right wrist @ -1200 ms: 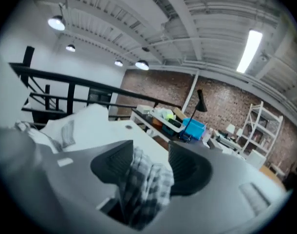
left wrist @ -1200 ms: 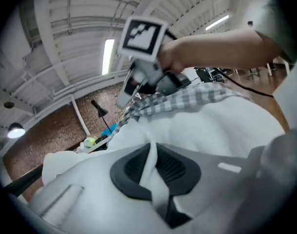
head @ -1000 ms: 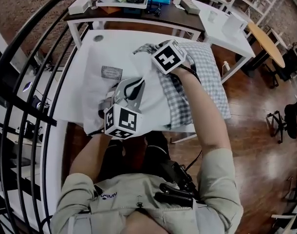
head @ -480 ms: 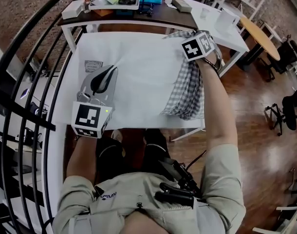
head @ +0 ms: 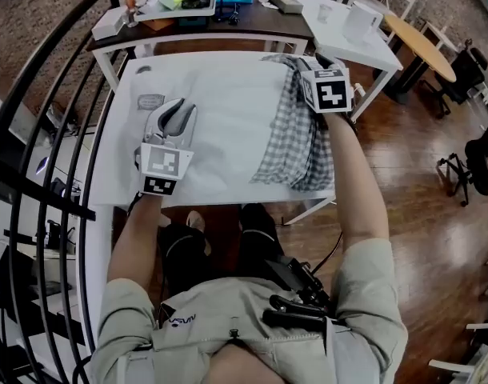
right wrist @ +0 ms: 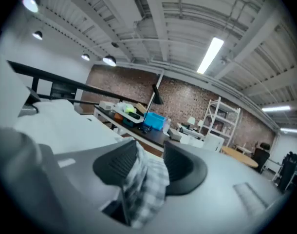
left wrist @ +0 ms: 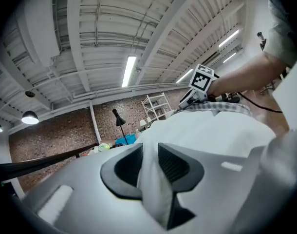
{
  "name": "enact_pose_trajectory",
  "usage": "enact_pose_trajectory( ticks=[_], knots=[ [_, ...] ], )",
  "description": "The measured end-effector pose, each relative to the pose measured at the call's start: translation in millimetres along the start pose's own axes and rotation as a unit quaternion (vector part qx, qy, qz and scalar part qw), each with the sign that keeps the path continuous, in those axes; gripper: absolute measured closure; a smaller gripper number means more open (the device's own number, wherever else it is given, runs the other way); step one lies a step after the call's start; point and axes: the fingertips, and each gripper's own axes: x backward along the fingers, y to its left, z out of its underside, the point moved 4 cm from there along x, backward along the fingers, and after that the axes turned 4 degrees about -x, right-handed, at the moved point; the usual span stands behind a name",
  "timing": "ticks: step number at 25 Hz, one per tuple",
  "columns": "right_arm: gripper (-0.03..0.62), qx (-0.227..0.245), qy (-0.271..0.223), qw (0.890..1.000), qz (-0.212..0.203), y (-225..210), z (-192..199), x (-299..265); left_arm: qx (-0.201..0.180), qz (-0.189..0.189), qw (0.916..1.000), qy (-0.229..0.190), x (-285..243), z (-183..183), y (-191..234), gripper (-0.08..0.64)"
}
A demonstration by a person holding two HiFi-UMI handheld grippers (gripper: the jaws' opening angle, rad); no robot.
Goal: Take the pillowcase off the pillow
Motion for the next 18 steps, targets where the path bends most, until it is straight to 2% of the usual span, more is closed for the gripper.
enact_pose_trajectory(
  ticks=[4, 8, 10, 12, 16, 18],
  knots=[
    [0.416, -0.022, -0.077, 0.997, -0.019, 31, 1, 77, -0.016, 0.011, 0.9994, -0.029, 22, -32, -8, 0.382],
    [0.416, -0.059, -0.123, 0.990, -0.023, 69, 31, 159, -0.038, 0.078, 0.9947, -0.055, 54, -56, -59, 0.337],
    [0.416, -0.087, -0.122, 0.988, -0.024, 88, 52, 187, -0.053, 0.118, 0.9907, -0.044, 61, -52, -88, 0.313],
    [0.416, -0.100, -0.104, 0.989, -0.029, 109, 72, 201, -0.057, 0.142, 0.9881, -0.013, 59, -34, -110, 0.293],
    [0.416, -0.083, -0.051, 0.994, -0.057, 150, 105, 196, -0.057, 0.145, 0.9872, 0.035, 45, -3, -128, 0.293],
    [0.416, -0.078, -0.032, 0.994, -0.064, 164, 116, 186, -0.068, 0.135, 0.9875, 0.044, 37, 3, -130, 0.342]
  ],
)
